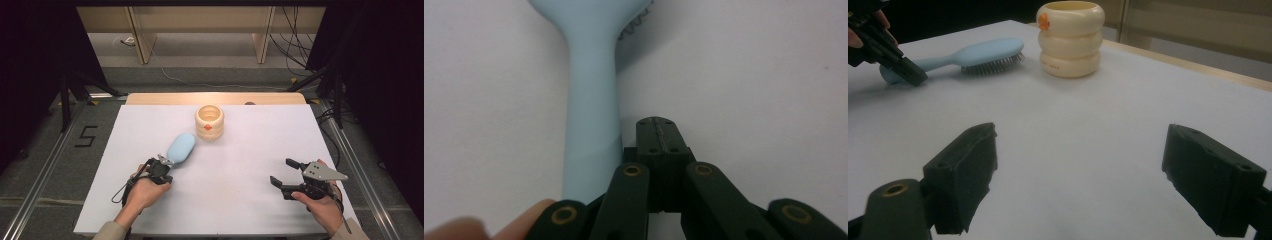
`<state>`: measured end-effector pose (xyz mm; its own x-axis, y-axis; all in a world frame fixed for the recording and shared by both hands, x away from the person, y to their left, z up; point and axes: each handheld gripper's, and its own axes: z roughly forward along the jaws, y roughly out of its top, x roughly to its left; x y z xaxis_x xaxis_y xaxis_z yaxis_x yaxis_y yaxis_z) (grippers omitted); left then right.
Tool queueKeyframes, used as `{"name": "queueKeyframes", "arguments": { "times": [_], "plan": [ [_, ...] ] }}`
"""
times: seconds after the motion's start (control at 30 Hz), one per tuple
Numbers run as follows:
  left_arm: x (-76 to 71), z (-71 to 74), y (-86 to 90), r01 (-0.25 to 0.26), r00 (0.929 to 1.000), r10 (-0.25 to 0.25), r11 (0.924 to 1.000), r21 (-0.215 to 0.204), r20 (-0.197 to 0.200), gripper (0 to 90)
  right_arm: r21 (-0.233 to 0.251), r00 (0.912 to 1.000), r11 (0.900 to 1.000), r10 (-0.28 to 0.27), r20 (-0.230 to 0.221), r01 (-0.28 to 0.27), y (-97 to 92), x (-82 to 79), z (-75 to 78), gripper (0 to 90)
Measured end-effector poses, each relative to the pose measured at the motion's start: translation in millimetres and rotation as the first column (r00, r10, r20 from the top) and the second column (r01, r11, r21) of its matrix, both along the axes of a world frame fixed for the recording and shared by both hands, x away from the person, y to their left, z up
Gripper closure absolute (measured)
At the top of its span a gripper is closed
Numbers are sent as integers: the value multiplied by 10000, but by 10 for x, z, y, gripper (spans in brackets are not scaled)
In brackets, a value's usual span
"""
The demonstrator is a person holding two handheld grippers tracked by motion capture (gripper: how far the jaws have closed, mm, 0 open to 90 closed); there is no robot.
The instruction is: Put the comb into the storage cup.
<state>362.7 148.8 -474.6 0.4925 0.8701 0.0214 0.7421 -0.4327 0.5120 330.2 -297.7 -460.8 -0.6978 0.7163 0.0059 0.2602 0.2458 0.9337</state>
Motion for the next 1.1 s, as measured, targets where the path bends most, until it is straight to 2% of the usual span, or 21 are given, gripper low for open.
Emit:
{"name": "queueKeyframes", "arguments": {
  "times": [0.07, 0.17, 0.43, 0.7, 0.97, 1.1],
  "plan": [
    [6, -1, 23, -21, 10000, 20, 10000, 54, 55, 898, -9, 10000, 10000, -3, -2, 3, -1, 1, -1, 154],
    [19, 1, 93, -87, 9997, 78, 9992, 395, 229, 898, -15, 10000, 10000, -13, -10, 13, -4, 1, 0, 154],
    [46, -10, 164, -235, 9996, 228, 9989, 415, 173, 898, -3, 10000, 10000, -12, -14, 12, -5, 1, 1, 154],
    [49, -11, 175, -121, 9997, 110, 9986, 514, 214, 898, 3, 10000, 10000, -5, -14, 5, -4, 2, 0, 154],
    [10, 61, 183, 241, 9989, -250, 9995, 220, 406, 895, 10, 10000, 10000, -8, -12, 8, -8, 2, 1, 154],
    [-19, 135, 176, 532, 9969, -535, 9986, 57, 581, 847, -6, 10000, 10000, -1, -16, 1, -7, 2, 1, 154]
  ]
}}
